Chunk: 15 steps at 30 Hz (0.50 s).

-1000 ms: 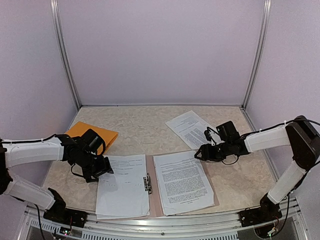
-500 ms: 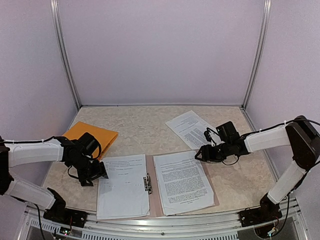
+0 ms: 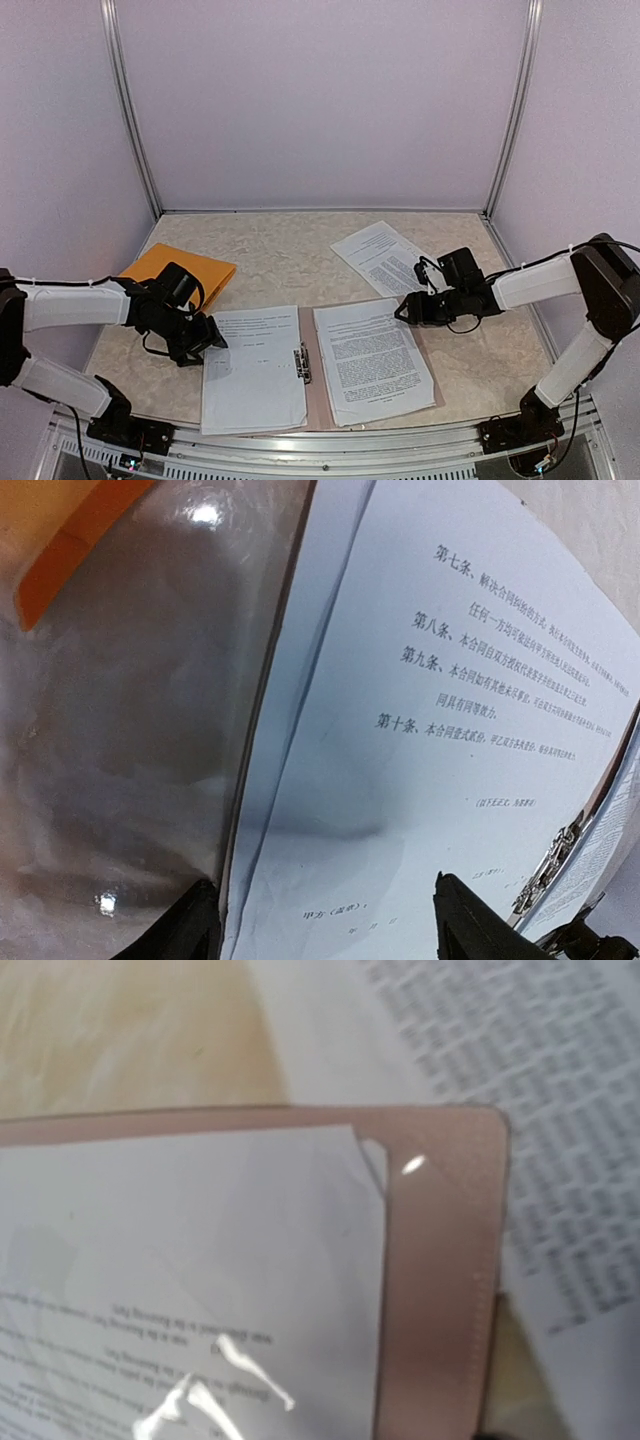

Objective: Put the files into the folder
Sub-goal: Pick up the folder with files from the center of the board.

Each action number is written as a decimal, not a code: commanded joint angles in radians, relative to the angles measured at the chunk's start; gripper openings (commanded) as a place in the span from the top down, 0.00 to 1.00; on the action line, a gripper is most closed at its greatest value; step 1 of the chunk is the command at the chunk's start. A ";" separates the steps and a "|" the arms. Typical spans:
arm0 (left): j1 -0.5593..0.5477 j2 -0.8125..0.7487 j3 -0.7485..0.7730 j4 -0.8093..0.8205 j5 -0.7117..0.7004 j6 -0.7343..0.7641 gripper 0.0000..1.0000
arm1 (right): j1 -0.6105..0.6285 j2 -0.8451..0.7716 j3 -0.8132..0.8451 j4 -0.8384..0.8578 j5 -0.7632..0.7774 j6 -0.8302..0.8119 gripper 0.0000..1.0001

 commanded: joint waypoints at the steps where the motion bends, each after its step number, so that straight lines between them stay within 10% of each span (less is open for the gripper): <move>1: -0.035 0.085 -0.060 0.183 0.064 -0.037 0.30 | 0.004 0.008 -0.046 -0.011 -0.032 0.033 0.39; 15: -0.070 0.168 0.024 0.185 0.019 -0.015 0.31 | 0.003 -0.080 -0.095 0.060 -0.101 0.157 0.40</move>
